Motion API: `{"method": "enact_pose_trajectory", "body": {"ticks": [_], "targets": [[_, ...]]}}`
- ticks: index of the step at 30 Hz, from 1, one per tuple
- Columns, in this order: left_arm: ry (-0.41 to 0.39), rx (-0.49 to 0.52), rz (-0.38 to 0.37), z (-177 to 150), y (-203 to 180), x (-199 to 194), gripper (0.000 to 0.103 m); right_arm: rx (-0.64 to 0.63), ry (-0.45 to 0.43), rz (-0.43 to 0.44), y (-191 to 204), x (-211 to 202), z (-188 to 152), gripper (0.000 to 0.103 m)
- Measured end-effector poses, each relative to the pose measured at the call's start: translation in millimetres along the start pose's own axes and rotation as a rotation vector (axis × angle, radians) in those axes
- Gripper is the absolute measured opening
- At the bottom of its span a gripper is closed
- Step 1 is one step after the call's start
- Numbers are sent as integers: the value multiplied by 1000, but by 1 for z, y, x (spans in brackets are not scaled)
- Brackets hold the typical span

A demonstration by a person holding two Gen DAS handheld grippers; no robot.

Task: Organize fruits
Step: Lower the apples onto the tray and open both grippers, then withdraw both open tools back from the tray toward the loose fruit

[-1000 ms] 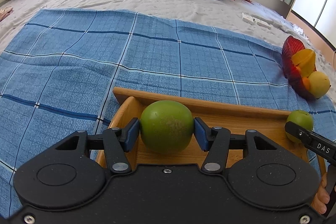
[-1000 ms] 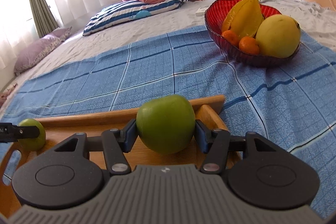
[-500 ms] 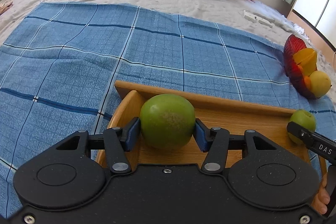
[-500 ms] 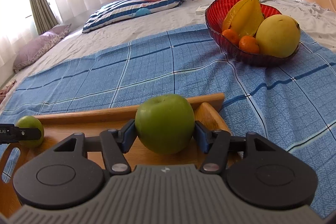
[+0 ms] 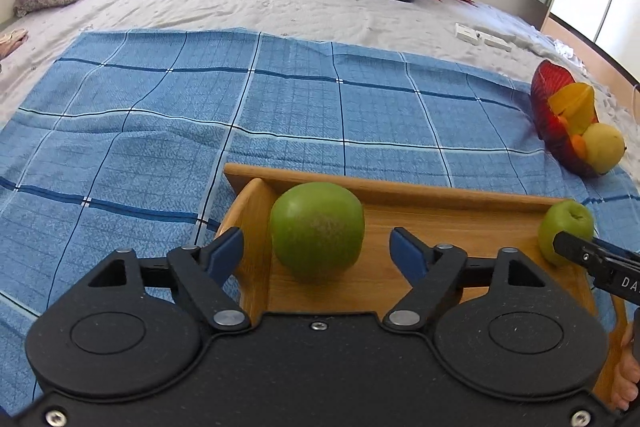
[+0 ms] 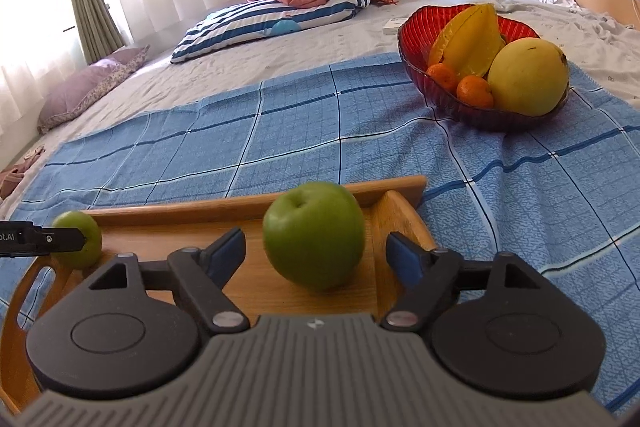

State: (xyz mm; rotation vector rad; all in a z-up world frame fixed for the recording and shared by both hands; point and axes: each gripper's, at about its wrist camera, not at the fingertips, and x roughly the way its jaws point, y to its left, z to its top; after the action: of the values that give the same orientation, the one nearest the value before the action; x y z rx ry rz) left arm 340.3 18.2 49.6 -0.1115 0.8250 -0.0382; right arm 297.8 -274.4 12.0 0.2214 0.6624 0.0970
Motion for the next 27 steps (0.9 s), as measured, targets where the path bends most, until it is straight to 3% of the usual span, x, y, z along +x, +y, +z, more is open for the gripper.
{"method": "enact_pose_trajectory", "body": {"ticks": [5, 12, 17, 27], "targets": [[-5, 12, -9, -8, -1, -10, 94, -1, -2, 6, 1, -9, -3, 90], [-29, 37, -20, -23, -2, -32, 100, -39, -24, 16, 8, -29, -13, 97], [-43, 58, -34, -36, -4, -50, 101, -68, -46, 34, 13, -46, -21, 102], [-107, 109, -55, -66, -11, -89, 102, -85, -94, 78, 20, -81, -43, 103]]}}
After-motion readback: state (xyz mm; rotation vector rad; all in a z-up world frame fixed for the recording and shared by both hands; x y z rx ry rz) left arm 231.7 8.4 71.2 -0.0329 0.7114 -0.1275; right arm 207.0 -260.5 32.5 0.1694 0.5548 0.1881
